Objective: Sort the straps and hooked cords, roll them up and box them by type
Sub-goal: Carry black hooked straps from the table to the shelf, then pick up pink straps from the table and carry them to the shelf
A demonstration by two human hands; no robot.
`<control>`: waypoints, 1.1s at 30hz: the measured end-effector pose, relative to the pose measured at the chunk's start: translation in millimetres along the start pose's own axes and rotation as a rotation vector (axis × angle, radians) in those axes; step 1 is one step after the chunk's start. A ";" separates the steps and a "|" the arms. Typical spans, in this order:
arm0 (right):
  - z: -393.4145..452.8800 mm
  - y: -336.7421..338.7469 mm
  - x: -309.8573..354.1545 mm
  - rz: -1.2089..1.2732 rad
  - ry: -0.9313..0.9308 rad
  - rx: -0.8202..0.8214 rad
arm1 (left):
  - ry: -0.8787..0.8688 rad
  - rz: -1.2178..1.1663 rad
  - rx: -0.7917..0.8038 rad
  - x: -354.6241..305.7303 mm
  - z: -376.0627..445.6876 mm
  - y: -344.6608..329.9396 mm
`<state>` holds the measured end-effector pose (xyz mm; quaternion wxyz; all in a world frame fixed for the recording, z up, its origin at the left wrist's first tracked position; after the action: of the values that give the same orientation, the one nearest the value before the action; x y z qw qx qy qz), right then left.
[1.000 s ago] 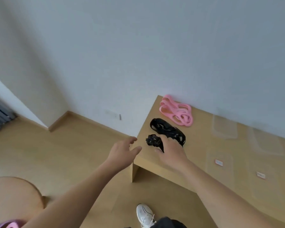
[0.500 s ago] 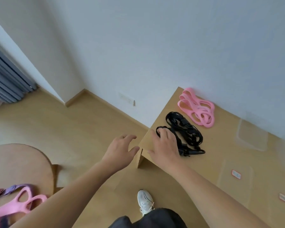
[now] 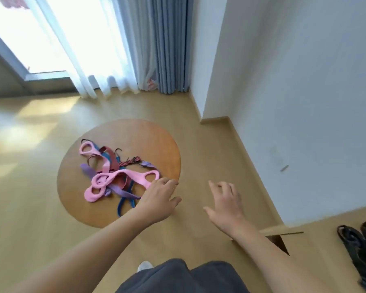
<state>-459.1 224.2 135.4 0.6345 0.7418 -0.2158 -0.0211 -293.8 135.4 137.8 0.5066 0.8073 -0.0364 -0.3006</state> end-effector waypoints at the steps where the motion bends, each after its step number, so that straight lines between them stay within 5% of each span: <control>1: 8.1 -7.3 26.2 -0.004 0.045 0.018 | 0.043 -0.017 -0.027 26.2 -8.1 10.1; 13: 55.3 -86.1 200.1 -0.056 0.264 0.221 | 0.405 -0.199 -0.165 226.6 -91.0 49.0; 33: 222.6 -210.9 252.4 -0.019 0.320 0.604 | 0.790 -0.405 -0.170 291.5 -10.2 37.1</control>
<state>-236.5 -49.6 -46.9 0.4119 0.8921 -0.1029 0.1543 -41.3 19.6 41.4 0.4771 0.8065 0.3432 -0.0642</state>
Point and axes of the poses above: each hand's wrist, its own z-axis towards the middle knuckle, its own y-axis out of the back of the hand, x = y × z, the point moved 10 cm from there along z, towards the middle knuckle, and after that the axes turned 4 degrees about -x, right-handed, at the moved point
